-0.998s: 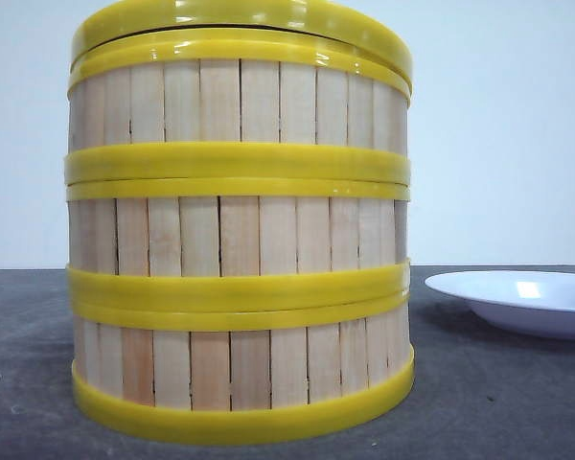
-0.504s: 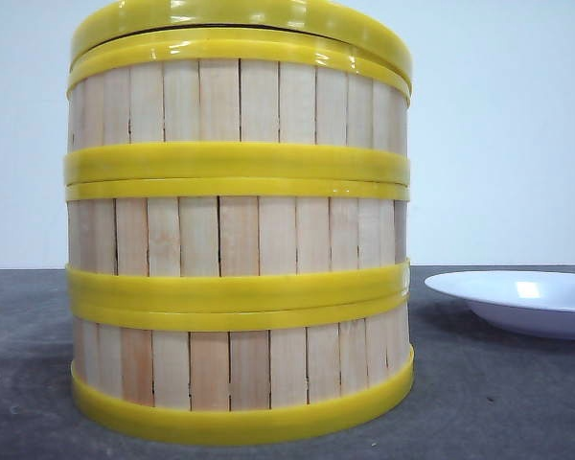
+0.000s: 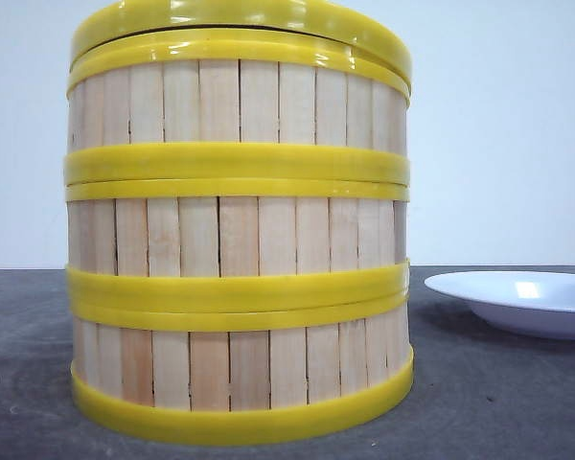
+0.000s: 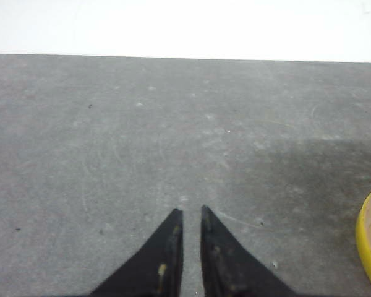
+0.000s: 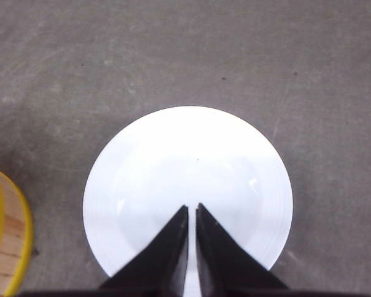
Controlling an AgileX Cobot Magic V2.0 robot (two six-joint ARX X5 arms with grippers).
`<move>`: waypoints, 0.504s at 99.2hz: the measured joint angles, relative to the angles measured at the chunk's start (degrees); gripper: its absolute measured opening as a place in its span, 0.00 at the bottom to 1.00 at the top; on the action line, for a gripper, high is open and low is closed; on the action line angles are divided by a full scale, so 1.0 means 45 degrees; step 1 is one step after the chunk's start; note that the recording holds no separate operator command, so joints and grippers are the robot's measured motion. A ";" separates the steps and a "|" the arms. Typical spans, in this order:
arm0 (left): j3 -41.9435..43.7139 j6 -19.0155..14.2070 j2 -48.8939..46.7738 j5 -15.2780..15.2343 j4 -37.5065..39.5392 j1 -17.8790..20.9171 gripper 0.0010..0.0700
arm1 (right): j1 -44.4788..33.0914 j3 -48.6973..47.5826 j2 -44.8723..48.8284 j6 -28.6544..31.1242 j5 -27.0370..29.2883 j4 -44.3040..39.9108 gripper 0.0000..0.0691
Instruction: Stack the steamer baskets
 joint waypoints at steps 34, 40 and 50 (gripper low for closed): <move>0.0000 -0.0194 0.0015 0.0000 0.0010 0.0000 0.02 | 0.0000 0.0000 0.0005 -0.0005 0.0005 0.0364 0.02; 0.0000 -0.0204 0.0015 0.0000 0.0010 0.0000 0.02 | 0.0000 0.0000 0.0005 0.0000 0.0005 0.0364 0.02; 0.0000 -0.0204 0.0015 0.0000 0.0010 0.0000 0.02 | 0.0000 0.0000 0.0005 0.0000 0.0000 0.0364 0.02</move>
